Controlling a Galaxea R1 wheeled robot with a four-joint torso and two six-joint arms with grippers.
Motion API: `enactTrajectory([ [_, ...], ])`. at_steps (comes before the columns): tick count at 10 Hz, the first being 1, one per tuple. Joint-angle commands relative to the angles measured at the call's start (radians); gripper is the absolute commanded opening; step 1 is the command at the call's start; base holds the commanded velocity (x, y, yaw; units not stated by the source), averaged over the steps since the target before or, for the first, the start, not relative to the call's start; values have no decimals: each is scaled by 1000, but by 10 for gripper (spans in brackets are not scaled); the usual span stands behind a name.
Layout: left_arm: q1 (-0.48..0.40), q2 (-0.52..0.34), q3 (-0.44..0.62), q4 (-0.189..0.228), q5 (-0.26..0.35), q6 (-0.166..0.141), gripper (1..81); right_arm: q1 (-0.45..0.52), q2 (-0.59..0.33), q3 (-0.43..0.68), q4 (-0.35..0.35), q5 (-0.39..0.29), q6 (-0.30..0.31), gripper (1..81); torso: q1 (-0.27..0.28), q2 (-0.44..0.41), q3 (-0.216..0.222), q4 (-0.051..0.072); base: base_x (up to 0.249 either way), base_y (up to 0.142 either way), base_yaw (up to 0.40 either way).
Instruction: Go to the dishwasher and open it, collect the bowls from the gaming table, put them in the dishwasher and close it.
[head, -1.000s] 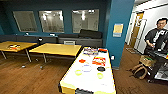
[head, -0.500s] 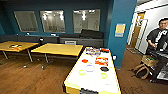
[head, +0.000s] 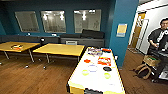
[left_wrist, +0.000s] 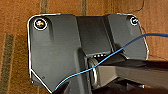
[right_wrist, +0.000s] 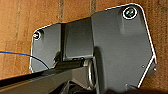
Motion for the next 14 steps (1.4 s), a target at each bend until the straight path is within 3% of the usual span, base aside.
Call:
enactTrajectory([
  [1,-44,2,4,-2,56,5,811,49,2,1,-4,-42,-3,811,1,0,0,0,0,109,0],
  [6,-44,1,4,-5,56,5,811,47,2,1,-4,-42,-3,811,1,0,0,0,0,186,0],
  [14,-44,4,4,-4,58,5,811,48,3,5,2,-47,2,811,1,0,0,0,0,0,0],
])
